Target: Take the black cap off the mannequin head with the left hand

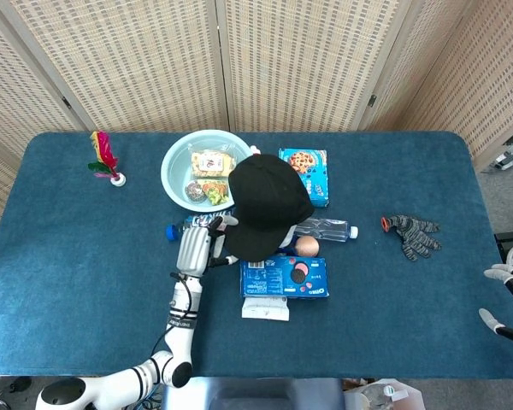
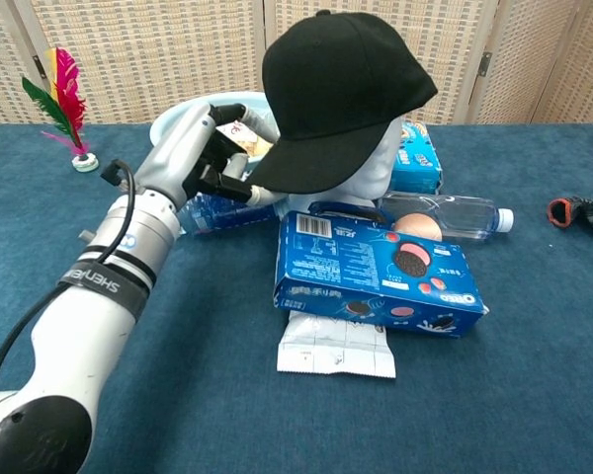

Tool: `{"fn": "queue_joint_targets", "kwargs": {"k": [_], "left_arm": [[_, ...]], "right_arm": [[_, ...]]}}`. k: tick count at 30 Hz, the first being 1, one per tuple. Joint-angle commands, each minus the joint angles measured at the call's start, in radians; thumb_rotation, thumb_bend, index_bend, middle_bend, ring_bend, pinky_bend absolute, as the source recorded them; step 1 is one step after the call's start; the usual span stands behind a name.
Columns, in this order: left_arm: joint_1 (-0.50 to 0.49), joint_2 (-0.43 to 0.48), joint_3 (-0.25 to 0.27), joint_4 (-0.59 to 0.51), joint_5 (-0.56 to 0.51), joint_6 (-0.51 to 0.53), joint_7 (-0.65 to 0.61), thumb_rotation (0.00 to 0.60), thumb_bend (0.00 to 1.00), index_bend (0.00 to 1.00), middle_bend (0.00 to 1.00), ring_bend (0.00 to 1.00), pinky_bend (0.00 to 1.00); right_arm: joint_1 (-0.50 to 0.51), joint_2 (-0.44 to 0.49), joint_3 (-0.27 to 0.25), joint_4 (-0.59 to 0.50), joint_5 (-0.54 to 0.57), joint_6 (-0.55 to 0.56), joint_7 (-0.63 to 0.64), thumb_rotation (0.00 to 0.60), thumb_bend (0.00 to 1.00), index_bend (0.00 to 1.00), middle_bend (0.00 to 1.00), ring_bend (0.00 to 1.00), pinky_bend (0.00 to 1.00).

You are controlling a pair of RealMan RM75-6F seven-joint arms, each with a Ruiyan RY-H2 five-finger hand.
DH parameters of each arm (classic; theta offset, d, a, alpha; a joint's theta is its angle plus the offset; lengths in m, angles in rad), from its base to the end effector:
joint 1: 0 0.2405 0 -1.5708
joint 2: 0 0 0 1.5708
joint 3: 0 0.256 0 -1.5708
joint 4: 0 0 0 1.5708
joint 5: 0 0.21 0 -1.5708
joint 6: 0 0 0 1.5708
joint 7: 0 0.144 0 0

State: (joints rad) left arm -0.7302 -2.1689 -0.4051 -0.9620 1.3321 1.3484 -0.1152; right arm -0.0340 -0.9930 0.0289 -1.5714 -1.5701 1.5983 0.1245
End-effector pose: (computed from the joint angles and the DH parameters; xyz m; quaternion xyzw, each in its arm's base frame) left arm -0.0821 0.3367 -0.0886 -0.4869 -0.4647 -0.6334 0.3818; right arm -0.3295 -0.1387 0.2113 0.5845 -0.3669 0.3825 0.6144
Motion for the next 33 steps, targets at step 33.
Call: {"fn": "queue_joint_targets", "kwargs": {"k": [33], "left_arm": [[-0.007, 0.072, -0.048, -0.069, -0.012, 0.044, -0.082, 0.600, 0.21, 0.57, 0.93, 1.00, 1.00]], "right_arm": [[-0.004, 0.011, -0.001, -0.021, -0.007, 0.005, -0.011, 0.600, 0.20, 0.33, 0.29, 0.22, 0.32]]}}
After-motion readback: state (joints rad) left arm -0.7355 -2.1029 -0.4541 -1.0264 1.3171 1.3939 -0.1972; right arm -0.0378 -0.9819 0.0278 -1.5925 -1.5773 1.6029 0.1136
